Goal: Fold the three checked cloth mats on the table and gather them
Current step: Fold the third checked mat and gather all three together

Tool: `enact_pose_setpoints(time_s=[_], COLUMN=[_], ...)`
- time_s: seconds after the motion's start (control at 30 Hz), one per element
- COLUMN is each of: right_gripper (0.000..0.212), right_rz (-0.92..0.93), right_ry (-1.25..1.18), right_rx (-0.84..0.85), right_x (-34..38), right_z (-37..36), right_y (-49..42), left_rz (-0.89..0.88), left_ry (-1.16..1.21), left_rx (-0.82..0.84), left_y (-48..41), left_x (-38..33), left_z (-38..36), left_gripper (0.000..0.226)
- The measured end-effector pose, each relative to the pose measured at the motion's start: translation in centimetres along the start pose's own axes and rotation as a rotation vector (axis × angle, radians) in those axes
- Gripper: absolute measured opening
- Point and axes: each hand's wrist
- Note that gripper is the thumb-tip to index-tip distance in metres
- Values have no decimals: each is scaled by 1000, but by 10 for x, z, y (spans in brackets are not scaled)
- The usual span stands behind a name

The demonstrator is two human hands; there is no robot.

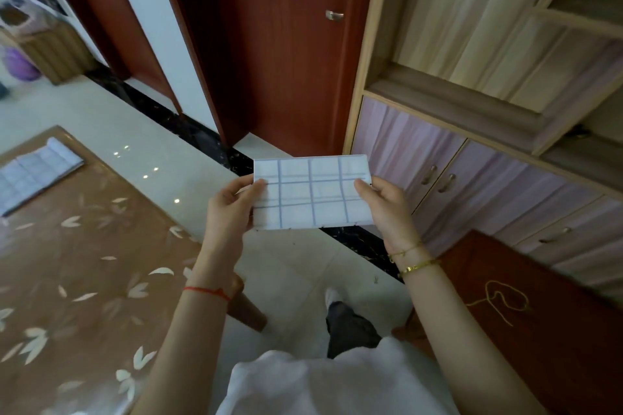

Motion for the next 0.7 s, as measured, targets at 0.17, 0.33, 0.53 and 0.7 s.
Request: enact_pose_setpoints(time_s=[0.17,0.33,0.53,0.7], right_gripper=[25,22,21,18], right_rz=[-10,15,55,34], right_ry=[-12,35,47,42], right_rx=[108,252,431,544], right_x=[7,24,48,56], right_z=[-9,-17,-37,-64], right_y=[-76,-159,-251,-307], left_rz=[9,-13,-46,-44], left_ry=[47,89,166,169], left_rx=[-102,-226,-381,-489], left_y=[-56,-107,-162,-190], left_x=[-9,-27,-48,-56], left_z=[-4,-13,-17,-13], left_gripper=[12,16,15,17])
Point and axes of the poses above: each hand's wrist, its own y-axis away from the middle knuckle, its own z-axis out of the back of the hand, x = y × z, and after that the axes turned 6 degrees about x, right-handed
